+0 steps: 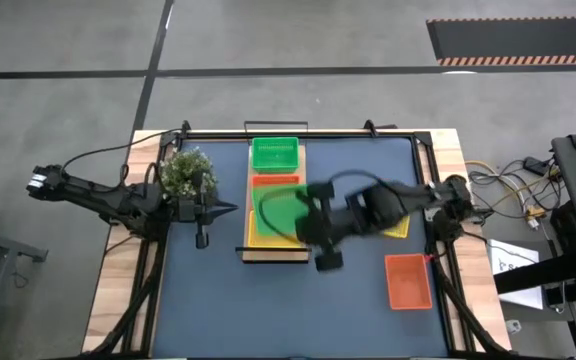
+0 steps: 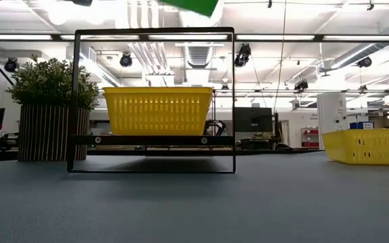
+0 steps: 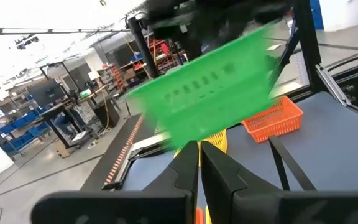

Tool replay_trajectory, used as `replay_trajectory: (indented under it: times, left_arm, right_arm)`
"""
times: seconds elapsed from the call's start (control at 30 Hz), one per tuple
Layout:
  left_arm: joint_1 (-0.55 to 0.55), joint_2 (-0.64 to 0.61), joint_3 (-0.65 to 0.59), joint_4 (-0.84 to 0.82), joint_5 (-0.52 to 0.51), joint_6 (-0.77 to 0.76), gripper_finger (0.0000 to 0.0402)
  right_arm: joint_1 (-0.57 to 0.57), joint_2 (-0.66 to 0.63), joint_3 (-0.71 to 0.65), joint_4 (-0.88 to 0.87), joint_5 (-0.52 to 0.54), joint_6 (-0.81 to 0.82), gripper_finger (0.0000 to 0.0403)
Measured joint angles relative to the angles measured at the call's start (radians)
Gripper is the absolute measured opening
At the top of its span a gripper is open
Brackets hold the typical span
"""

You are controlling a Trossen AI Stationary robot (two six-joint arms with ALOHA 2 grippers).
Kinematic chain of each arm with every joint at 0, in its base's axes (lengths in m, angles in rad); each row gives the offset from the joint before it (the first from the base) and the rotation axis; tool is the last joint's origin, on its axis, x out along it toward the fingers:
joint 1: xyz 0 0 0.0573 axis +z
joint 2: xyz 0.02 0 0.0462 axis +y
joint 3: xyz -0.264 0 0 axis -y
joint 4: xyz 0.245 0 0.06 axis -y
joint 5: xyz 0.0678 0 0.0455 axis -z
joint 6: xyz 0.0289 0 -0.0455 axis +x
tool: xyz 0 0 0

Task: Stack baskets on shelf by color
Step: Stack the green bin on the green bin on the shelf

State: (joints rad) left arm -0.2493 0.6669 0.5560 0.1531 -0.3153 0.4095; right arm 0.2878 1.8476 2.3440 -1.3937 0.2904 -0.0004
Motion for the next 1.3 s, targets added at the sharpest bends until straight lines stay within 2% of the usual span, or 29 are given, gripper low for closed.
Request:
replay_trajectory:
  times: [0.27, 0.47, 0.57, 0.83, 1.3]
  left_arm:
    - [0.0, -0.014, -0.002, -0.016, 0.0, 0.0, 0.0002]
    - [0.0, -0.017, -0.002, -0.033, 0.0, 0.024, 0.0002]
    - [0.0, -0.017, -0.002, -0.031, -0.001, 0.03, 0.0002]
    - [0.0, -0.015, -0.002, -0.032, -0.005, 0.052, 0.0002]
    - [0.0, -0.003, -0.005, -0.038, -0.005, 0.042, 0.0002]
  right_arm:
    - [-0.26, 0.017, -0.009, 0.019, -0.018, -0.183, 0.0009]
    - [-0.427, 0.065, -0.011, 0.098, -0.178, -0.277, 0.0009]
    - [-0.478, 0.103, -0.012, 0.114, -0.222, -0.307, 0.0009]
    - [-0.533, 0.187, -0.013, 0.125, -0.231, -0.342, 0.0009]
    - [-0.537, 0.217, -0.014, 0.159, -0.231, -0.351, 0.0009]
